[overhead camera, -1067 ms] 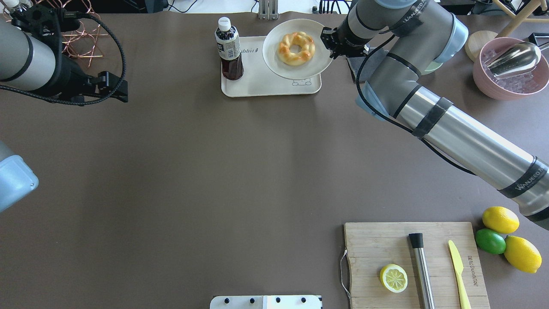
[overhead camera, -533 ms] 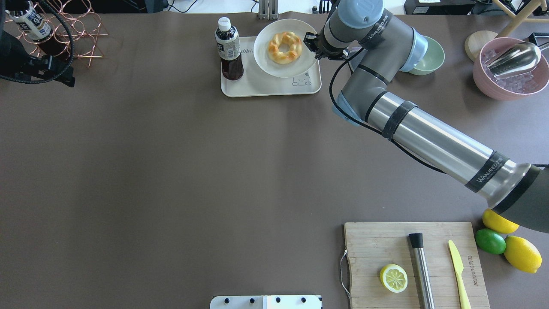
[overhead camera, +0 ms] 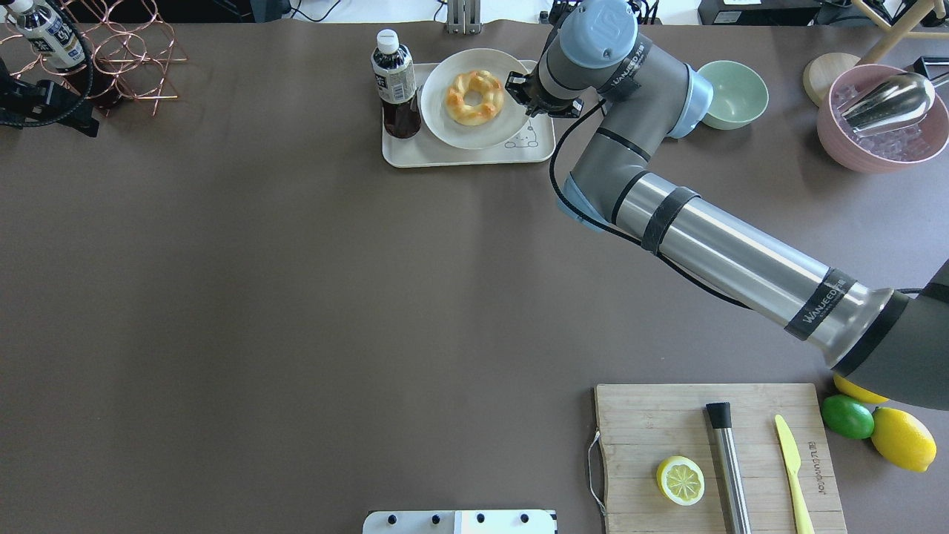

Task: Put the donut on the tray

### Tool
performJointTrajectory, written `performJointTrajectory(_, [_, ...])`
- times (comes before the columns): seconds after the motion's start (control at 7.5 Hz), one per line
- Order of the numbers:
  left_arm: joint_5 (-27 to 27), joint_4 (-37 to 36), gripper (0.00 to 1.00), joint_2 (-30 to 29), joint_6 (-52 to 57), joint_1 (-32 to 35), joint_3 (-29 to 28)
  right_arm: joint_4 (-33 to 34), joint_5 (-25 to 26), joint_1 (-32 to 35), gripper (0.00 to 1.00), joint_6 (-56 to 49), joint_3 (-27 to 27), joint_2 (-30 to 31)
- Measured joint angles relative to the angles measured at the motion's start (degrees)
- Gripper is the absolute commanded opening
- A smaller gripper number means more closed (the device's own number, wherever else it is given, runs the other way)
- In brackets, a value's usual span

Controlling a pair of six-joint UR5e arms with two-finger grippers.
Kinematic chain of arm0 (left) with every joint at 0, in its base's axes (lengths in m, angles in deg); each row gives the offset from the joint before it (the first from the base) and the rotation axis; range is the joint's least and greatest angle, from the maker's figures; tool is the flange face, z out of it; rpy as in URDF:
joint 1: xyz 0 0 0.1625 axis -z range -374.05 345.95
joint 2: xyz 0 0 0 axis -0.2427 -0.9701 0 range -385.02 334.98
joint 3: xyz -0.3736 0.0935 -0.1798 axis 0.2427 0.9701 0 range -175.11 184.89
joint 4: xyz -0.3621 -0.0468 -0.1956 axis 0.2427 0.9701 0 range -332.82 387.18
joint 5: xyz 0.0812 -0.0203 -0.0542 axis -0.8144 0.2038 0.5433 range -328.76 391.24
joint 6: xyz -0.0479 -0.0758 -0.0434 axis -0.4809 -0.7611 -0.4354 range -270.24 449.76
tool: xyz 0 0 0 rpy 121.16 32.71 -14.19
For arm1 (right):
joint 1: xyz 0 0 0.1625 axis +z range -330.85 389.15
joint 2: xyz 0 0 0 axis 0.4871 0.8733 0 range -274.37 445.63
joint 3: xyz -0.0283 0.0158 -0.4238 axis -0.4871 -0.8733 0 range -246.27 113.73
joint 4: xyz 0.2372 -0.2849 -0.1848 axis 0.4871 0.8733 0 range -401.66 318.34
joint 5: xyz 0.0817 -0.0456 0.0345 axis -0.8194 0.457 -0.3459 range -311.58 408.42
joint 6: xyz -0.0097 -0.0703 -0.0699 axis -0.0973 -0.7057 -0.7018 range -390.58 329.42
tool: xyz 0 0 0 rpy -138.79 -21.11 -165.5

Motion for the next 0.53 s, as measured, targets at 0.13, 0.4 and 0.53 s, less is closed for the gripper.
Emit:
performJointTrajectory(0.13, [1.12, 0.28, 0.98, 0.39, 1.15, 1.01, -0.50, 0.02, -0.02, -0.14, 0.00, -0.03, 0.00, 0.01])
performJointTrajectory(0.4, [2.01, 1.64, 0.98, 2.01, 1.90, 1.91, -0.90, 0.14, 0.02, 0.51, 0.99, -0.12, -0.07, 0.08])
performJointTrajectory(0.53, [2.16, 2.93, 0.98, 3.16, 1.97, 2.08, -0.96, 0.28, -0.06, 1.17, 1.00, -0.23, -0.17, 0.15])
